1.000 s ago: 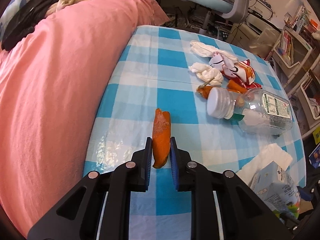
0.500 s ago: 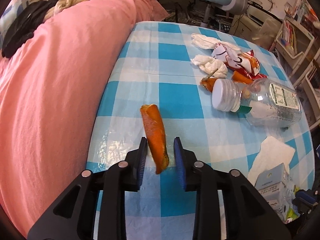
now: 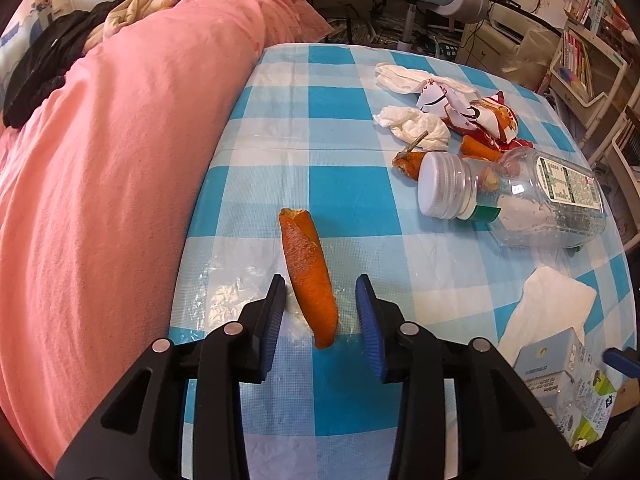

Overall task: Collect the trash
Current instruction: 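Lift carton with right tool toward bucket while left tool lifts carrot piece, then open right tool over yellow bucket to drop milk carton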

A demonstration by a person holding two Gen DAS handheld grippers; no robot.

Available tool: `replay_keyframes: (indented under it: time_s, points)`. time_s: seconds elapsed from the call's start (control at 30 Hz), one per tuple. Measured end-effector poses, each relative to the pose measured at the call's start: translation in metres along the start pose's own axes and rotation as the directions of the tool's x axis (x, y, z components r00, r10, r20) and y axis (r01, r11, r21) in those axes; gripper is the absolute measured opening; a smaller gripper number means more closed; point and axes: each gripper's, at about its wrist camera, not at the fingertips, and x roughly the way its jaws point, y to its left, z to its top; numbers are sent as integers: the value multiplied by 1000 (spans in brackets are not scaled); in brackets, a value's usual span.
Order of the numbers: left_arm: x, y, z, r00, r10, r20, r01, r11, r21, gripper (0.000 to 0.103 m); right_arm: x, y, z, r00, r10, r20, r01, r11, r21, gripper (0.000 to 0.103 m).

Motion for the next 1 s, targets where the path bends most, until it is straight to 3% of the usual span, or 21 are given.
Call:
replay_keyframes:
  time_s: [0.07, 0.13, 0.17, 0.37, 0.5, 0.6, 0.77, 0.9, 1.0]
  points:
    - [0, 0, 0, 1000, -3, -1, 3, 1000, -5, 35, 7, -5, 0, 999, 29, -19, -29, 999, 33, 60]
    - [0, 1, 1, 1000, -12, 1, 12, 1000, -9, 19, 6, -8, 1, 999, 44, -2, -43, 998, 55, 60]
    - [-1, 2, 1, 1000, -27, 3, 27, 1000, -11, 17, 3, -10, 1, 998, 58, 20, -59, 996, 71, 59]
    - [-25, 8, 7, 989, -122, 88, 127, 990, -54, 15, -21, -24, 4, 980, 136, 147, -161, 971, 176, 59]
    - [-46, 6, 12, 969, -180, 168, 189, 981, -42, 15, -37, -33, 5, 946, 208, 249, -266, 937, 226, 59]
    - [-54, 3, 14, 960, -202, 192, 210, 977, -26, 15, -46, -29, 9, 926, 249, 284, -312, 928, 203, 59]
    - [-65, -3, 14, 957, -192, 216, 197, 980, -1, 15, -55, -7, 9, 900, 356, 251, -390, 915, 102, 59]
    - [-75, -4, 12, 957, -174, 231, 174, 985, 19, 15, -61, 33, -1, 874, 460, 159, -460, 887, -38, 59]
    - [-85, -9, 10, 955, -166, 245, 161, 986, 42, 15, -60, 58, -11, 874, 479, 80, -469, 875, -122, 59]
